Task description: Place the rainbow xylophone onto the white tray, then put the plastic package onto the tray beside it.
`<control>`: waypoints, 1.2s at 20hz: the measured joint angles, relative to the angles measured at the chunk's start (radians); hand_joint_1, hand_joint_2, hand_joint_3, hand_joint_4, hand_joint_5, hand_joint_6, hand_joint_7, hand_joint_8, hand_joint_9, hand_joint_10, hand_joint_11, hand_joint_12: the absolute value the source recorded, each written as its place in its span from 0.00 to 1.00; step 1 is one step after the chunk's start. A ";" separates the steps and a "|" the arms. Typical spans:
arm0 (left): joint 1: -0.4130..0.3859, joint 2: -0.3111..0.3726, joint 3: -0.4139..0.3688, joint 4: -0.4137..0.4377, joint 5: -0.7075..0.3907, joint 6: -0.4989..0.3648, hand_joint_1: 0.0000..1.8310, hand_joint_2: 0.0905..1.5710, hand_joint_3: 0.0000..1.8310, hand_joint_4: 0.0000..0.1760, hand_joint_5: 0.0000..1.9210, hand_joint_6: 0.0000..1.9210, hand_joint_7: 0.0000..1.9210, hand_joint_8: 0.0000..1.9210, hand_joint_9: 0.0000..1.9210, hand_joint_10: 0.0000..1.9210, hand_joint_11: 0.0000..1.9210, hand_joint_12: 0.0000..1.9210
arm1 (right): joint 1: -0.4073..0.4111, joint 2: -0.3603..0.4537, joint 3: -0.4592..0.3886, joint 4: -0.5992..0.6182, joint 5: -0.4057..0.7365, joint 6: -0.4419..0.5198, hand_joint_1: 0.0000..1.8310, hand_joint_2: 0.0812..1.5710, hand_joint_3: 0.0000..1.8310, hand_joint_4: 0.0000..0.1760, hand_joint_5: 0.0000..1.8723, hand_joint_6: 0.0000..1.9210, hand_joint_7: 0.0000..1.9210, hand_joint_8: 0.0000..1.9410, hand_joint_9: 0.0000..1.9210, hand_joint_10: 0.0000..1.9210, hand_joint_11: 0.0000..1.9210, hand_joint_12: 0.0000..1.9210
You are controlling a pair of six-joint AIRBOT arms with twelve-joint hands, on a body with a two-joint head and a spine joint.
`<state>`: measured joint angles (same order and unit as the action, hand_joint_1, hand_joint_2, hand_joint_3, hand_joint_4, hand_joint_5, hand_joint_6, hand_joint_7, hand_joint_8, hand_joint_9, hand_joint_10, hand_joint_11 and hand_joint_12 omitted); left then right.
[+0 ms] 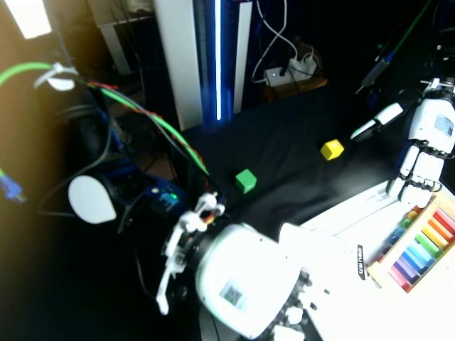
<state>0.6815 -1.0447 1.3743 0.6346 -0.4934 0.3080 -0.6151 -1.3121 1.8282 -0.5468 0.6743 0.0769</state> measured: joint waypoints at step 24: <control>0.025 -0.001 -0.002 -0.027 0.002 0.003 0.39 0.50 0.00 0.56 0.00 0.00 0.04 0.01 0.02 0.00 0.00 0.00 | 0.357 0.162 -0.188 -0.207 0.016 -0.108 0.67 0.62 0.00 0.00 0.68 0.23 0.51 0.76 0.43 0.87 0.45 0.99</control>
<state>0.7063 -1.0454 1.3724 0.6079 -0.4911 0.3107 -0.2577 -1.1503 1.6405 -0.7536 0.6903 -0.0307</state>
